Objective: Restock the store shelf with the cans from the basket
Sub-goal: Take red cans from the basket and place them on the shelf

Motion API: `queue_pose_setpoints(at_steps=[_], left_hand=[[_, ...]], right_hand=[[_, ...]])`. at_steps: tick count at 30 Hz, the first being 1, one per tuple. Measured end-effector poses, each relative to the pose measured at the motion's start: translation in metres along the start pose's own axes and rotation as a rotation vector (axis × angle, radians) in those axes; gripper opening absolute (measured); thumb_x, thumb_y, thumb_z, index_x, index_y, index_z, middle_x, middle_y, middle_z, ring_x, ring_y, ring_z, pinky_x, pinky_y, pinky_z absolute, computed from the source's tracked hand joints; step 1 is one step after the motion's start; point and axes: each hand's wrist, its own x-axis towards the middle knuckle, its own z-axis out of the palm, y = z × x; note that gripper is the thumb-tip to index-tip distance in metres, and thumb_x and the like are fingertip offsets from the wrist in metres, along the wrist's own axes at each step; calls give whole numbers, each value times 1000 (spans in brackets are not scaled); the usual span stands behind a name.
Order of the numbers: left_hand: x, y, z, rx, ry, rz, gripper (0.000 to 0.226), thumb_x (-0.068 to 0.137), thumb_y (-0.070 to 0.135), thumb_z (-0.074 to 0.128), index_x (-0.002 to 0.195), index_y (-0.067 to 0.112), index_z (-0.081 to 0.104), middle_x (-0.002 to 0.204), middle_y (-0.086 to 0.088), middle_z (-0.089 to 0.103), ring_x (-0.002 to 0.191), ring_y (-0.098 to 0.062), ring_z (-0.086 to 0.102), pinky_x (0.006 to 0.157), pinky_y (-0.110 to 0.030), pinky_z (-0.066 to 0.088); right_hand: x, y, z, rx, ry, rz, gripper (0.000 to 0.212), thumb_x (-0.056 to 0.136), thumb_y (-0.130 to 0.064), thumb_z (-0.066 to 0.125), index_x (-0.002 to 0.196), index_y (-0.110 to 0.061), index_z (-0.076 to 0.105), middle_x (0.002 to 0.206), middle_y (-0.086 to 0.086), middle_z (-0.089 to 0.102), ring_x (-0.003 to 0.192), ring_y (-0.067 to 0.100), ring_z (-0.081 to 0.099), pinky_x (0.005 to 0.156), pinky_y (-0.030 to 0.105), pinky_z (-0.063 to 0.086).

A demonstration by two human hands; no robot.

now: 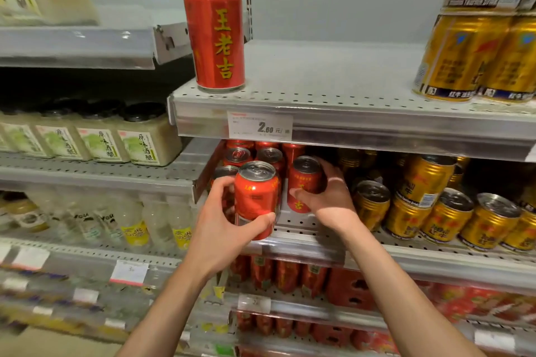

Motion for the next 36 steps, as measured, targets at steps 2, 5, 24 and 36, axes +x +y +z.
queue_pose_setpoints(at_steps=[2,5,24,36], left_hand=[[2,1,-1,6,-11,9,64,67,32,92,117,32,53,108,21,67,101,11,61,80,0,41],[3,1,-2,3,-15,12,63,67,33,92,116,34,53,110,21,66,102,10,61,81,0,41],[1,-3,-3,45,-16,58,65,67,39,91,120,37,53,109,26,66,106,7,60,84,-5,42],[2,18,46,279,-66,250,72,63,59,84,125,38,55,112,21,65,104,-1,62,91,-28,51]], right_hand=[[8,2,3,10,2,7,86,74,-23,90,147,-28,45,139,2,52,123,20,56,105,38,50],[14,2,4,49,-2,27,89,76,-23,89,151,-26,41,141,2,57,122,17,58,104,35,49],[15,-3,-10,-9,-40,80,72,87,-24,79,150,-24,44,136,3,63,123,22,61,108,43,49],[-43,-40,-87,144,-240,-120,40,80,-54,75,111,-29,73,109,-8,77,103,9,73,96,42,58]])
